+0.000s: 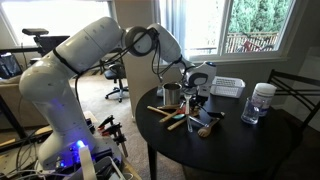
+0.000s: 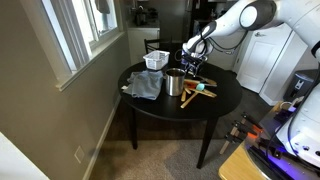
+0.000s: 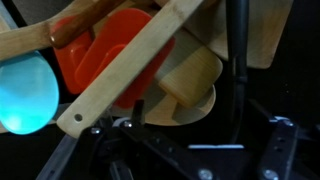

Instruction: Put the black spatula in the silver tin

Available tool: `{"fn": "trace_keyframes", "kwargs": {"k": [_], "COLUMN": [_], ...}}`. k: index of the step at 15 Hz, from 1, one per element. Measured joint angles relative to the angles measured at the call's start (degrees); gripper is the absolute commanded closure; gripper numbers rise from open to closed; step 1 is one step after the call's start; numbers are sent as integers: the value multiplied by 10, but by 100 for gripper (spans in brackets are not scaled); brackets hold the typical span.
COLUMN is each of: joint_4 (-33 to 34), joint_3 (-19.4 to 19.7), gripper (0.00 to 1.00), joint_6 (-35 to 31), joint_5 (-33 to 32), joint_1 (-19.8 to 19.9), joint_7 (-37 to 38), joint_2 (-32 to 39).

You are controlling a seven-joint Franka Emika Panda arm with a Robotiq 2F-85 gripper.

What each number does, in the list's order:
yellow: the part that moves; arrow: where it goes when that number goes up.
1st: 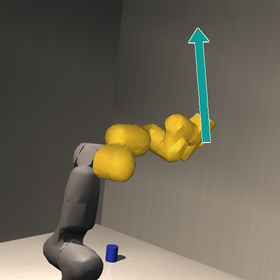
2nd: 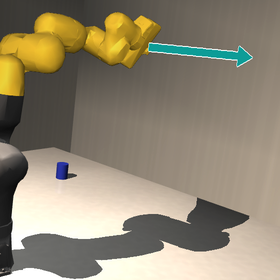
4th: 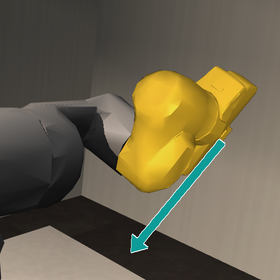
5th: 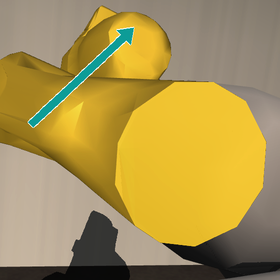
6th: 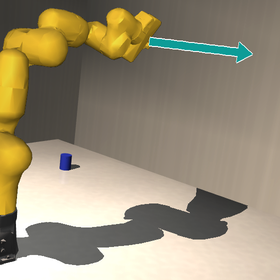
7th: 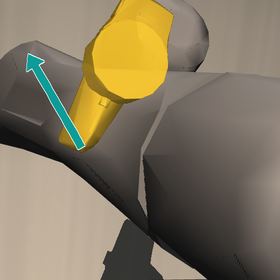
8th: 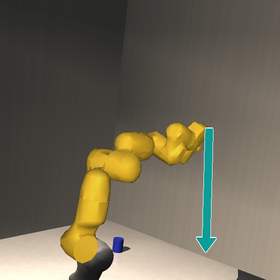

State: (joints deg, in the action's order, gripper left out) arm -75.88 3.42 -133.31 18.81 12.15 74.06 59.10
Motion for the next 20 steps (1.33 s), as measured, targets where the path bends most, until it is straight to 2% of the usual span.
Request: {"fn": "trace_keyframes", "kwargs": {"k": [6,7,8,15,18,20], "joint_4": [60,67,74,104,106,100], "joint_3": [-1,-1,-2,-10,-10,-9], "gripper": [0,25,26,74,91,94], "joint_6": [1,2,3,11,10,10], "joint_5": [10,10,10,10,10,10], "joint_1": [7,7,7,16,18,19], "joint_7": [0,0,0,0,0,0], "joint_2": [42,46,51,72,62,42]}}
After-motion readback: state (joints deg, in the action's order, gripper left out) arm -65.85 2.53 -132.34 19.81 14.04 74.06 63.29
